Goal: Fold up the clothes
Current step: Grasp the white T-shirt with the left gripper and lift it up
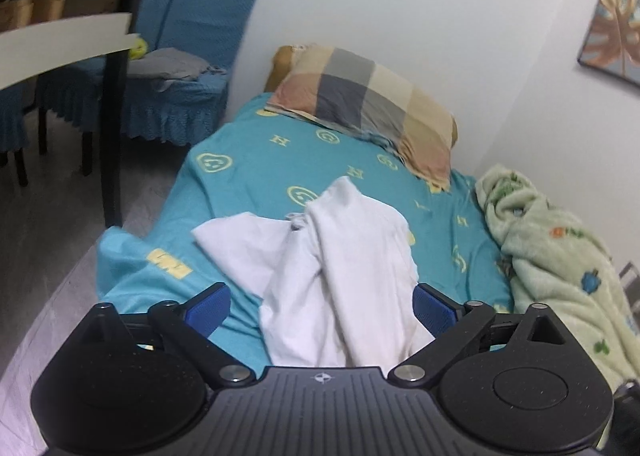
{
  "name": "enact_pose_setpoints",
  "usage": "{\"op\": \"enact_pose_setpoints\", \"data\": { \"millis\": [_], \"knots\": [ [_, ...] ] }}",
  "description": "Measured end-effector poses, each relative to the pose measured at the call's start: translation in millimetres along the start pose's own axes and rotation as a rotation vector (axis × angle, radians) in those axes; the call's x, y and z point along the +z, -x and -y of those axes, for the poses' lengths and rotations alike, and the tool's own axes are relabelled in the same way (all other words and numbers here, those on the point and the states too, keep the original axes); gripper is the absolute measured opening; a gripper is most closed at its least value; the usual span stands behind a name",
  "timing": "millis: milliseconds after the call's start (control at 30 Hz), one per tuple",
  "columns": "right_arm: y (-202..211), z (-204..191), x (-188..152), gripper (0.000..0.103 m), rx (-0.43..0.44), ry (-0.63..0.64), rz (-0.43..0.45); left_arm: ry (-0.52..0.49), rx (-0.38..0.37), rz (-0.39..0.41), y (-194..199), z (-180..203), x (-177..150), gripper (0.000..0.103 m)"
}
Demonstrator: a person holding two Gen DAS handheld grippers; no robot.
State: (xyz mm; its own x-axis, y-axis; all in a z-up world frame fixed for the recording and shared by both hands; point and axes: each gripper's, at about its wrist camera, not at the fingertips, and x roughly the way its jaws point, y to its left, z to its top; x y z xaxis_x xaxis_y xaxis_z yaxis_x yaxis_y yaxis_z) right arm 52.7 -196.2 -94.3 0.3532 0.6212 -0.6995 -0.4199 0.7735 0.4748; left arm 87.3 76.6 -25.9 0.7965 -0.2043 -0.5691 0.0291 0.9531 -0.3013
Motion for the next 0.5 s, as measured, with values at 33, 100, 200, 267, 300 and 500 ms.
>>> {"op": "enact_pose_setpoints", "data": {
  "millis": [33,100,200,267,300,500],
  "knots": [
    [8,5,1,0.015,-0.004,-0.025,0.036,-0.025,0.0,-0.006,-8,9,1,0.096],
    [24,16,2,0.029,-0.025,-0.069,0.109,-0.085,-0.001,-0.024,-27,30,3,0.096],
    [43,35,5,0.07,0.001,-0.127,0.218,-0.188,0.02,-0.049,-63,61,8,0.096],
    [54,48,8,0.085,0.02,-0.161,0.287,-0.26,0.039,-0.051,-91,81,11,0.095],
    [56,54,10,0.083,-0.001,-0.164,0.306,-0.29,0.053,-0.05,-106,89,13,0.094],
    [26,104,19,0.084,-0.127,-0.206,0.273,-0.395,0.178,-0.066,-201,116,22,0.077]
  ]
}}
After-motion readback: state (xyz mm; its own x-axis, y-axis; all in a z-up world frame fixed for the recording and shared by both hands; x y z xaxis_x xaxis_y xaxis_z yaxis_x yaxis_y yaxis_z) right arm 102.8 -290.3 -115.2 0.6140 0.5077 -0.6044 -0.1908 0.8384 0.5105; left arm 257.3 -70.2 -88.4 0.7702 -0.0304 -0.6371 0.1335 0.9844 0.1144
